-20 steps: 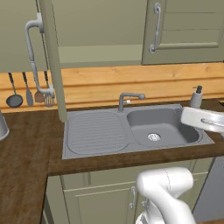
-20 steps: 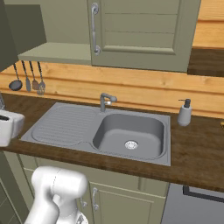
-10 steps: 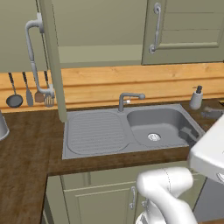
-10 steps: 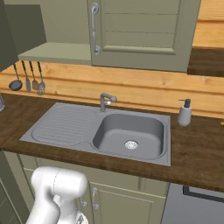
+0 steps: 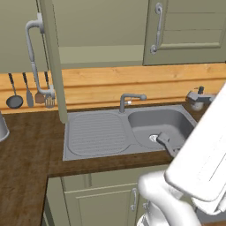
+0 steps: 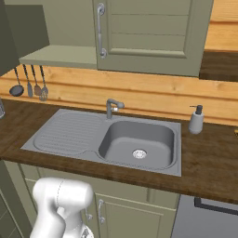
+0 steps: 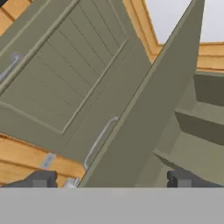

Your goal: Pick the kettle from the counter and place it on the tray. Then pick the mug from the cabinet and place it on the tray. Then close the cabinet doors.

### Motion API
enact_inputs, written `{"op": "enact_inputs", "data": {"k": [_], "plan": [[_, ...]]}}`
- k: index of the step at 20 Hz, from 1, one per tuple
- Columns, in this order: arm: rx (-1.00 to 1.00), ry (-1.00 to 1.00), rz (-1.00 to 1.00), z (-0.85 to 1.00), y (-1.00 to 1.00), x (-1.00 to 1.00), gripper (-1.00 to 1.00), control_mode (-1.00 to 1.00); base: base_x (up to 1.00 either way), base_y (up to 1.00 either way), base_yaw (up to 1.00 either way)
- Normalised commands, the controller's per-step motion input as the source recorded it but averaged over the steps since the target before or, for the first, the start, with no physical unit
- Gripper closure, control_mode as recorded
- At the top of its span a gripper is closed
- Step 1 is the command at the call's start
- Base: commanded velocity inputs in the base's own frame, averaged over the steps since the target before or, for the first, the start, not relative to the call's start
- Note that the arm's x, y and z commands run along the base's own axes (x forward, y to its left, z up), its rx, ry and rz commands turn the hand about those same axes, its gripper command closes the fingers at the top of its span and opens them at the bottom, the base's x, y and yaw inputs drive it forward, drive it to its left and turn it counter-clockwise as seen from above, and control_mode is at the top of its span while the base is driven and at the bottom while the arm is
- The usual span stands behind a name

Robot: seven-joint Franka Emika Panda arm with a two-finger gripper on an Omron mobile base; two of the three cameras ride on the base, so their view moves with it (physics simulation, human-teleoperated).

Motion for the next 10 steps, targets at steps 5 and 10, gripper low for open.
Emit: {"op": "enact_inputs", "data": {"k": [5, 10], "plan": [[-0.24, -0.35, -0.14, 0.00, 0.51, 0.00, -1.00, -1.00, 0.00, 0.00, 0.00], [-0.21, -0.17, -0.30, -0.01, 0.43, 0.00, -1.00, -1.00, 0.00, 0.00, 0.00]]}}
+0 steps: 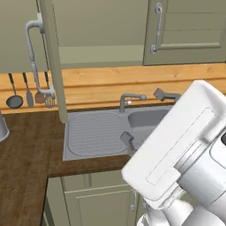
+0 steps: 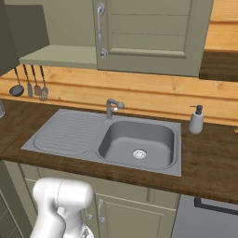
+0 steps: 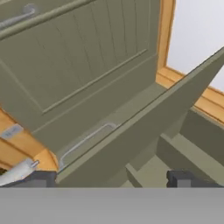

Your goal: Pick the kettle from the counter and place it on the tray. Then pick the mug from the cabinet and place it on the tray. Then close the cabinet doors.

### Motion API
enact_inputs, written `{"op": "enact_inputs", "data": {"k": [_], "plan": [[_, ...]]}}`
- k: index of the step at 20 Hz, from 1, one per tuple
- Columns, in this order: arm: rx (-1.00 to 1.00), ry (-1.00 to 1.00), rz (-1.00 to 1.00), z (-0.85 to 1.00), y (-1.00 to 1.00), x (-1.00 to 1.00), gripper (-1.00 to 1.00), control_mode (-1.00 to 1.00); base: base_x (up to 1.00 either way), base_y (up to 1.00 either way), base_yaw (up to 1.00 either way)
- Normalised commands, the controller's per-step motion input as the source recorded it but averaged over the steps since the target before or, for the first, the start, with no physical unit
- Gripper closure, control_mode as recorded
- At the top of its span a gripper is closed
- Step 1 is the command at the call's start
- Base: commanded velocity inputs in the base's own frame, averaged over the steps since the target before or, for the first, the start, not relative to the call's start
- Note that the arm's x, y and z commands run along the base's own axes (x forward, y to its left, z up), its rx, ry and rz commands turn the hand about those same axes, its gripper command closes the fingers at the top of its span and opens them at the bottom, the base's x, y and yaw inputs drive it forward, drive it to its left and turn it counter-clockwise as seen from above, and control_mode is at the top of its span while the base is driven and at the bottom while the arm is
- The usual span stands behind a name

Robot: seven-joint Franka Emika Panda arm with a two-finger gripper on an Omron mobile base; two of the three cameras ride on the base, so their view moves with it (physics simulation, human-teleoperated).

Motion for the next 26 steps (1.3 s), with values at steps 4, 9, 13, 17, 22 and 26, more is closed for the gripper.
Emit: {"op": "enact_inputs", "data": {"k": [4, 9, 13, 17, 22, 26], "plan": [[-0.14, -0.02, -0.44, -0.07, 0.31, 0.00, -1.00, -1.00, 0.00, 0.00, 0.00], [-0.11, 0.00, -0.42, -0.13, 0.35, 0.00, -1.00, -1.00, 0.00, 0.00, 0.00], [-0.13, 0.00, -0.32, -0.13, 0.40, 0.08, -1.00, -1.00, 0.00, 0.00, 0.00], [-0.08, 0.00, -0.21, -0.20, 0.13, 0.29, -1.00, -1.00, 0.00, 0.00, 0.00], [-0.06, 0.00, -0.15, -0.26, 0.04, 0.43, -1.00, -1.00, 0.00, 0.00, 0.00], [-0.06, 0.01, -0.07, -0.19, 0.20, 0.53, -1.00, -1.00, 0.00, 0.00, 0.00]]}}
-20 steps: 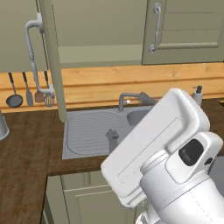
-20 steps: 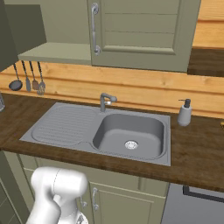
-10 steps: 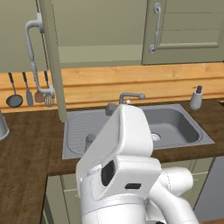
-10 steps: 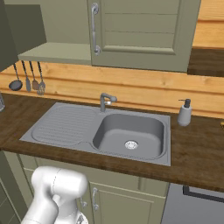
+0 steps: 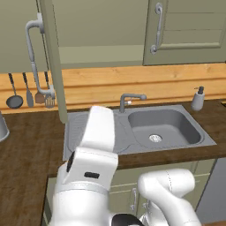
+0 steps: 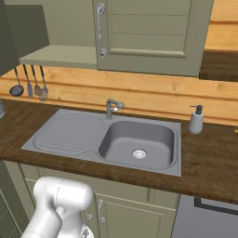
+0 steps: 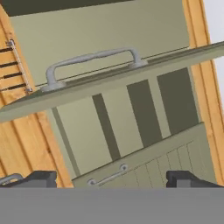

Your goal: Pick the kettle from the counter and place it on the tray. Then pick the mug from the cabinet and place it on the tray. Then close the cabinet doors.

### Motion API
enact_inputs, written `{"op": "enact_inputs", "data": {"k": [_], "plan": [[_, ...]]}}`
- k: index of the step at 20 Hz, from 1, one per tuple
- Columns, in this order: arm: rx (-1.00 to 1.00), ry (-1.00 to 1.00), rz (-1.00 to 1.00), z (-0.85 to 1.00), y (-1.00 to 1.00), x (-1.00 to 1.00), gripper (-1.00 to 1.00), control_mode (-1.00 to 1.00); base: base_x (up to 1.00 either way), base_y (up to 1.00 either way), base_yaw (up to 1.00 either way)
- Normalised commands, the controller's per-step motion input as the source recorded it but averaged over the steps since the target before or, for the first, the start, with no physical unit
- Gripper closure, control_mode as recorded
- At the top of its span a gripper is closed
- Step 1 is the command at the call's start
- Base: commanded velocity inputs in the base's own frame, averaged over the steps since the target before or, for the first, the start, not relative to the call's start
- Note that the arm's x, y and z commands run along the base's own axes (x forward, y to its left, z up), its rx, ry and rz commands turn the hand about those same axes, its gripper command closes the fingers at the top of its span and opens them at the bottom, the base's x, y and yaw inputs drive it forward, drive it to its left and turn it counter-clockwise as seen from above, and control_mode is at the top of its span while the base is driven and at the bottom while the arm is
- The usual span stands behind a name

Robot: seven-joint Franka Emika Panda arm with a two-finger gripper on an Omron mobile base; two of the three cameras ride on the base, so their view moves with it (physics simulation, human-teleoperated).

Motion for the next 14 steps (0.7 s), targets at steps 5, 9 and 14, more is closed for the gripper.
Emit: {"op": "enact_inputs", "data": {"k": [5, 9, 14], "plan": [[-0.10, 0.06, 0.00, -0.04, 0.40, 0.60, -1.00, -1.00, 0.00, 0.00, 0.00], [-0.10, 0.09, 0.00, -0.01, 0.45, 0.61, -1.00, -1.00, 0.00, 0.00, 0.00], [-0.11, 0.10, 0.00, -0.06, 0.51, 0.59, -1.00, -1.00, 0.00, 0.00, 0.00]]}}
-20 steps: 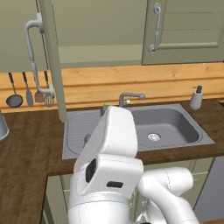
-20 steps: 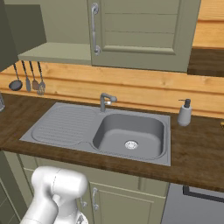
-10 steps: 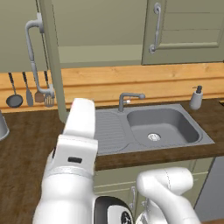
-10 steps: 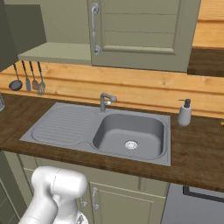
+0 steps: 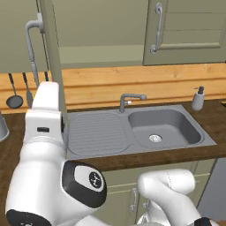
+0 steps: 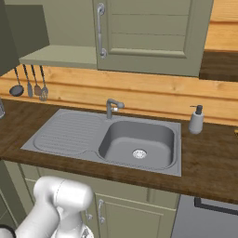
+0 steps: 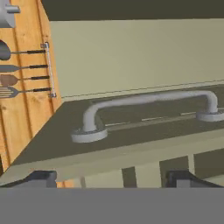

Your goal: Pick the kettle from the counter and place it on the tray. Then pick the mug from the cabinet and place it on the tray. Then close the cabinet doors.

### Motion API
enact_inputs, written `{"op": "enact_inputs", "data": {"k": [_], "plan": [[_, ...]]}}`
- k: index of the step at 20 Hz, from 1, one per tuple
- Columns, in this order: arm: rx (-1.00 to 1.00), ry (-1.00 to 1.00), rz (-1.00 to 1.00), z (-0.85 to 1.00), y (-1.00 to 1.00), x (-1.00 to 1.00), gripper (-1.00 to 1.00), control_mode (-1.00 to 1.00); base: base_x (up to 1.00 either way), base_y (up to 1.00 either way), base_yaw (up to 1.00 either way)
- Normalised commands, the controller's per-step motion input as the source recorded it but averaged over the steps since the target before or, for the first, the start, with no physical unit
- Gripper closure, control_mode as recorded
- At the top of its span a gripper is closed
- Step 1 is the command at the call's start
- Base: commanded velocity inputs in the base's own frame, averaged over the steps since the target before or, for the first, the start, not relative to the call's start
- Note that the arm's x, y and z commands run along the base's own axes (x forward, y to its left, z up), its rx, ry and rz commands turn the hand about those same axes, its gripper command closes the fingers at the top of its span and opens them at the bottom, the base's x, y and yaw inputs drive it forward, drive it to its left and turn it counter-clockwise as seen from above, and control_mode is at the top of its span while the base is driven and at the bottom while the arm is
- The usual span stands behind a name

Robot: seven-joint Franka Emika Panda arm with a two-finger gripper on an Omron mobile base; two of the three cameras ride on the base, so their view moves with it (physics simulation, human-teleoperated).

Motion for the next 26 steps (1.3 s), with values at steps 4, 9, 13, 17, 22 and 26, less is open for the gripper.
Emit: {"op": "enact_inputs", "data": {"k": [4, 9, 13, 17, 22, 26], "plan": [[-0.12, 0.10, 0.00, -0.11, 0.53, 0.62, -1.00, -1.00, 0.00, 0.00, 0.00], [-0.11, 0.08, 0.00, -0.12, 0.50, 0.58, -1.00, -1.00, 0.00, 0.00, 0.00], [-0.10, 0.01, -0.08, -0.11, 0.32, 0.44, -1.00, -1.00, 0.00, 0.00, 0.00], [-0.07, 0.00, -0.19, -0.11, 0.04, 0.47, -1.00, -1.00, 0.00, 0.00, 0.00], [-0.01, 0.00, -0.23, -0.10, -0.16, 0.42, -1.00, -1.00, 0.00, 0.00, 0.00], [0.00, 0.00, -0.16, 0.00, -0.57, 0.18, -1.00, -1.00, 0.00, 0.00, 0.00]]}}
